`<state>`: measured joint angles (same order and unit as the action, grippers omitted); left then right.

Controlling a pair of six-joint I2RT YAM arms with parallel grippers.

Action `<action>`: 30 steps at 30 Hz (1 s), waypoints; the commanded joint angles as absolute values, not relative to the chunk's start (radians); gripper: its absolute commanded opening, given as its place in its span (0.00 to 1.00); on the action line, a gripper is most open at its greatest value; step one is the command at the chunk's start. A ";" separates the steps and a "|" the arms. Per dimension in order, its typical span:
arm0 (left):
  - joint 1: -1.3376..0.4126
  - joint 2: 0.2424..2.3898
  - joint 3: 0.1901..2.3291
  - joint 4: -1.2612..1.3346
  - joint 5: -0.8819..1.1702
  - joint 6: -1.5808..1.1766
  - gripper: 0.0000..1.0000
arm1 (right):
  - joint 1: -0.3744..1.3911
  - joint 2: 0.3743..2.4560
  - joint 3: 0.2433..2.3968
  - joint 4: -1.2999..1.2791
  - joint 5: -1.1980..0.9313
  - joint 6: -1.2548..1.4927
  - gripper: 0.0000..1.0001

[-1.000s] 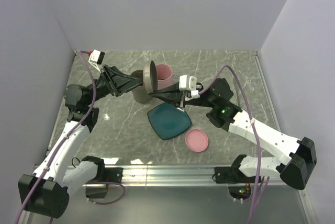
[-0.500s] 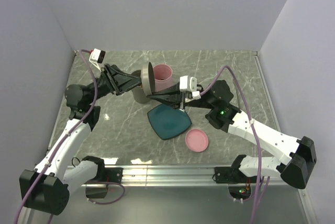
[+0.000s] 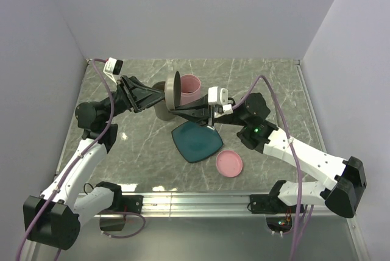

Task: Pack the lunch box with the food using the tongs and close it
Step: Pick up the box lid from the center of the board.

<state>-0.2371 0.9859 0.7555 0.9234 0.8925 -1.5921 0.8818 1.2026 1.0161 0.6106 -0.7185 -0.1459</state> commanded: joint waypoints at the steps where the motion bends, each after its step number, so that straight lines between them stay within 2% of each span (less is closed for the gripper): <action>1: -0.250 0.980 0.755 1.000 0.910 -1.612 0.43 | 0.900 1.210 1.074 0.666 -0.724 -0.138 0.00; 5: -0.250 0.982 0.755 1.012 0.911 -1.614 0.35 | 0.910 1.213 1.077 0.663 -0.735 -0.138 0.00; 7: -0.250 0.979 0.753 1.008 0.913 -1.611 0.18 | 0.914 1.212 1.075 0.661 -0.736 -0.138 0.00; 11: -0.250 0.971 0.750 0.996 0.911 -1.606 0.01 | 0.914 1.209 1.080 0.646 -0.738 -0.143 0.00; 14: -0.247 0.965 0.752 0.979 0.908 -1.595 0.00 | 0.916 1.203 1.088 0.598 -0.735 -0.158 0.00; 16: -0.235 0.960 0.758 0.945 0.916 -1.554 0.00 | 0.914 1.195 1.091 0.571 -0.701 -0.164 0.18; 17: -0.229 0.959 0.762 0.933 0.919 -1.539 0.00 | 0.911 1.189 1.092 0.537 -0.690 -0.167 0.32; 19: -0.206 0.959 0.768 0.879 0.931 -1.482 0.00 | 0.902 1.174 1.092 0.500 -0.664 -0.173 0.46; 20: -0.198 0.956 0.791 0.841 0.946 -1.447 0.00 | 0.896 1.158 1.089 0.467 -0.661 -0.173 0.58; 23: -0.186 0.943 0.891 0.536 0.942 -1.187 0.00 | 0.856 1.122 1.075 0.404 -0.640 -0.170 0.70; 24: -0.186 0.943 0.922 0.339 0.928 -1.023 0.00 | 0.830 1.114 1.072 0.385 -0.629 -0.166 0.74; 26: -0.186 0.963 1.023 0.180 0.869 -0.872 0.00 | 0.793 1.086 1.071 0.318 -0.597 -0.134 0.83; 27: -0.187 0.975 1.058 0.090 0.836 -0.727 0.00 | 0.748 1.080 1.075 0.286 -0.591 -0.118 0.86; 28: -0.187 1.011 1.128 -0.057 0.798 -0.668 0.00 | 0.724 1.077 1.081 0.249 -0.588 -0.098 0.87; 30: -0.187 1.057 1.195 -0.194 0.669 -0.516 0.00 | 0.677 1.075 1.111 0.111 -0.549 -0.100 0.90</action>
